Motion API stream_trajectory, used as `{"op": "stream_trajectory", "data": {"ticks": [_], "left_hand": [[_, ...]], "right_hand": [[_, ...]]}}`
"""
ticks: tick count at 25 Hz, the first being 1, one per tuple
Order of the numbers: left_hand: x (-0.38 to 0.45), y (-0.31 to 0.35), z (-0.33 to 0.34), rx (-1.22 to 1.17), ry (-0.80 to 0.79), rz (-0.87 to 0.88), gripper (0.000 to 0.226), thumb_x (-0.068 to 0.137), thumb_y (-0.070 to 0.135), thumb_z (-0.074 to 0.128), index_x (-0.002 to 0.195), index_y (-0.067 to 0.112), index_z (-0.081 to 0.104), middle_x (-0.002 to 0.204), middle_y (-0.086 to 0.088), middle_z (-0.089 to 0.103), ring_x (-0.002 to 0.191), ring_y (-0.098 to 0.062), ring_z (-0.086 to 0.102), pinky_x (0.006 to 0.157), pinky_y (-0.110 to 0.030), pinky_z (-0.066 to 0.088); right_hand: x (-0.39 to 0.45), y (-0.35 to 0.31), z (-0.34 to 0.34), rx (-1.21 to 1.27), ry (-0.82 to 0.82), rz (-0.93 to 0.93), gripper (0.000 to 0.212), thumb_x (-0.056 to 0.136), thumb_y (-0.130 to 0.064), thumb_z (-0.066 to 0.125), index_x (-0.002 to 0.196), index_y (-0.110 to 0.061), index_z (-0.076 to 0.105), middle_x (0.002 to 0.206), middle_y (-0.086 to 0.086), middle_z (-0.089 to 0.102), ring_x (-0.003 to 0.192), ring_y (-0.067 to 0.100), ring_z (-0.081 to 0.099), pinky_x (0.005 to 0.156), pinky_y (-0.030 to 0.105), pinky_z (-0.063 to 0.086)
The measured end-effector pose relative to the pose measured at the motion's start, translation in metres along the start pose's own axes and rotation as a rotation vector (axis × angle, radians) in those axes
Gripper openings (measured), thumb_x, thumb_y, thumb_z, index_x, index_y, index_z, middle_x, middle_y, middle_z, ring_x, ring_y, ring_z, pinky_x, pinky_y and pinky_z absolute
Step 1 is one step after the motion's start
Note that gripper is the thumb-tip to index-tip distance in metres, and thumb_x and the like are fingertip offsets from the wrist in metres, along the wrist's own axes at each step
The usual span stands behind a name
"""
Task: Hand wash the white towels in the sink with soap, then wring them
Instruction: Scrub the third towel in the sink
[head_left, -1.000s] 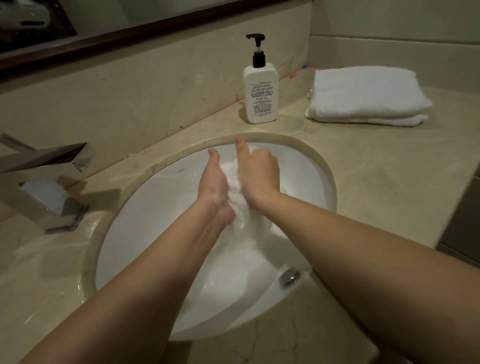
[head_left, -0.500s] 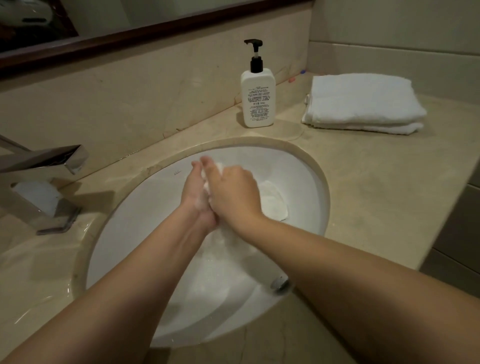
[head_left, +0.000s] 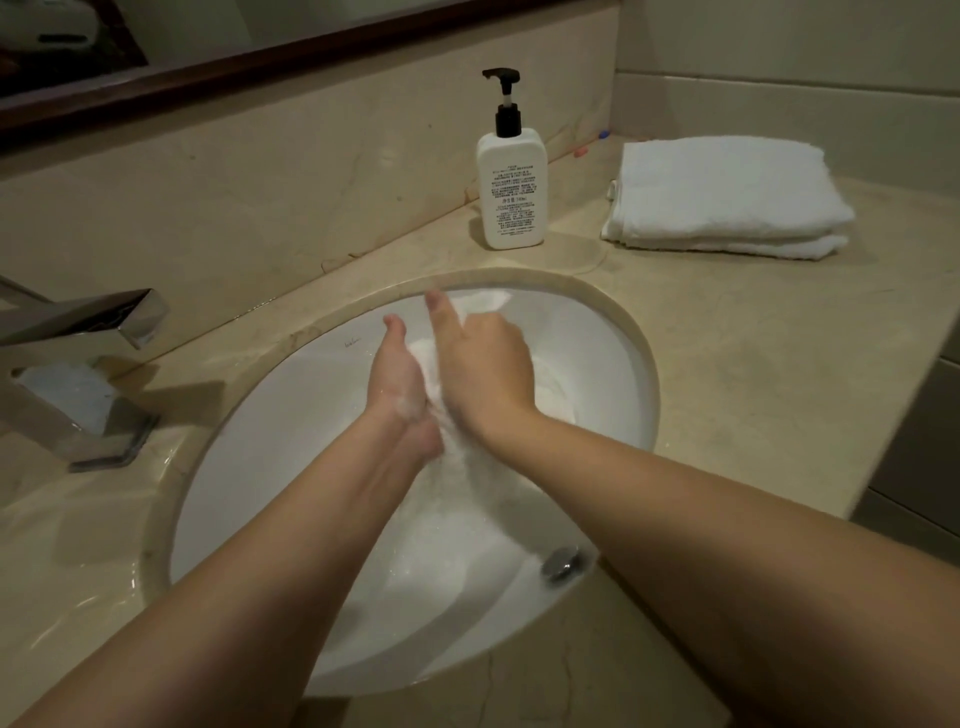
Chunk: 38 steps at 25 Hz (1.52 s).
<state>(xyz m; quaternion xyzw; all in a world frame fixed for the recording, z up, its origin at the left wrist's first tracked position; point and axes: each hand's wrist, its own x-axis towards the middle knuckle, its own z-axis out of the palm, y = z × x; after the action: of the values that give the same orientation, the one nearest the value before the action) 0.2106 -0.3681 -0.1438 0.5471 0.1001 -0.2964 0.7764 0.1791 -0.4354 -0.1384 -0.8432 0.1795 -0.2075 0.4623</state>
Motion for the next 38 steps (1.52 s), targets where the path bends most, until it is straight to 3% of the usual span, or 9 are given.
{"op": "stream_trajectory", "data": {"ticks": [3, 6, 10, 14, 25, 28, 33, 36, 38], "left_hand": [[0.003, -0.003, -0.005, 0.010, 0.003, 0.048, 0.062, 0.101, 0.069, 0.025, 0.084, 0.015, 0.052, 0.049, -0.001, 0.064, 0.050, -0.014, 0.065, 0.073, -0.033, 0.046], [-0.002, 0.001, 0.001, 0.028, -0.049, 0.000, 0.079, 0.095, 0.077, 0.033, 0.109, 0.009, 0.071, 0.098, -0.016, 0.077, 0.094, -0.030, 0.075, 0.102, -0.041, 0.050], [0.002, -0.002, -0.006, 0.039, 0.028, 0.068, 0.066, 0.100, 0.071, 0.025, 0.108, 0.015, 0.059, 0.059, -0.009, 0.067, 0.056, -0.016, 0.066, 0.064, -0.026, 0.051], [-0.006, 0.003, -0.001, 0.065, 0.013, -0.022, 0.084, 0.094, 0.077, 0.037, 0.118, 0.002, 0.067, 0.102, -0.021, 0.075, 0.095, -0.033, 0.073, 0.082, -0.039, 0.055], [0.018, -0.003, -0.017, 0.062, 0.011, 0.066, 0.063, 0.100, 0.071, 0.023, 0.098, 0.018, 0.056, 0.057, 0.000, 0.068, 0.052, -0.014, 0.067, 0.046, -0.022, 0.054], [0.011, 0.002, -0.010, 0.095, 0.022, 0.006, 0.081, 0.097, 0.074, 0.033, 0.132, 0.005, 0.056, 0.090, -0.012, 0.075, 0.078, -0.025, 0.074, 0.064, -0.030, 0.058], [0.015, -0.006, -0.002, -0.121, -0.003, 0.102, 0.072, 0.102, 0.062, 0.037, 0.060, 0.012, 0.066, 0.053, -0.002, 0.058, 0.051, -0.011, 0.062, 0.062, -0.022, 0.052], [0.000, 0.004, -0.001, 0.037, 0.011, -0.013, 0.082, 0.090, 0.079, 0.044, 0.118, 0.005, 0.066, 0.098, -0.015, 0.077, 0.090, -0.028, 0.075, 0.086, -0.039, 0.056], [0.001, 0.004, -0.007, 0.079, 0.045, -0.018, 0.078, 0.090, 0.081, 0.039, 0.110, 0.009, 0.061, 0.082, -0.012, 0.077, 0.078, -0.024, 0.076, 0.074, -0.033, 0.059]], "right_hand": [[-0.015, -0.005, 0.001, -0.046, -0.059, -0.073, 0.069, 0.101, -0.061, 0.033, 0.067, -0.008, 0.062, 0.069, 0.010, 0.064, 0.071, 0.028, 0.061, 0.065, 0.036, 0.043], [0.006, 0.002, -0.006, 0.056, 0.070, 0.080, 0.068, 0.102, -0.059, 0.036, 0.059, -0.010, 0.052, 0.063, 0.006, 0.058, 0.066, 0.026, 0.058, 0.062, 0.035, 0.039], [-0.020, -0.006, 0.003, -0.088, -0.101, -0.100, 0.073, 0.101, -0.063, 0.033, 0.083, -0.003, 0.071, 0.081, 0.014, 0.067, 0.074, 0.028, 0.056, 0.070, 0.035, 0.042], [0.003, 0.002, -0.008, 0.014, 0.049, 0.061, 0.066, 0.103, -0.059, 0.034, 0.063, -0.010, 0.055, 0.073, 0.011, 0.061, 0.074, 0.030, 0.058, 0.066, 0.035, 0.038], [-0.024, -0.009, -0.001, -0.138, -0.128, -0.145, 0.069, 0.103, -0.059, 0.031, 0.089, -0.006, 0.072, 0.090, 0.014, 0.067, 0.079, 0.026, 0.053, 0.070, 0.033, 0.034], [-0.003, -0.004, -0.010, -0.059, -0.022, 0.005, 0.065, 0.103, -0.059, 0.032, 0.071, -0.011, 0.062, 0.078, 0.011, 0.064, 0.083, 0.032, 0.063, 0.066, 0.034, 0.035], [-0.014, -0.004, 0.000, -0.148, -0.060, -0.156, 0.067, 0.102, -0.061, 0.032, 0.079, -0.009, 0.067, 0.078, 0.010, 0.060, 0.078, 0.026, 0.056, 0.068, 0.033, 0.034], [-0.001, 0.000, -0.011, -0.054, 0.038, 0.019, 0.067, 0.103, -0.060, 0.031, 0.061, -0.011, 0.049, 0.066, 0.004, 0.054, 0.075, 0.029, 0.060, 0.064, 0.033, 0.033], [-0.007, 0.000, -0.007, -0.056, -0.002, -0.047, 0.069, 0.102, -0.061, 0.032, 0.060, -0.011, 0.055, 0.064, 0.004, 0.057, 0.067, 0.025, 0.058, 0.062, 0.033, 0.035]]}}
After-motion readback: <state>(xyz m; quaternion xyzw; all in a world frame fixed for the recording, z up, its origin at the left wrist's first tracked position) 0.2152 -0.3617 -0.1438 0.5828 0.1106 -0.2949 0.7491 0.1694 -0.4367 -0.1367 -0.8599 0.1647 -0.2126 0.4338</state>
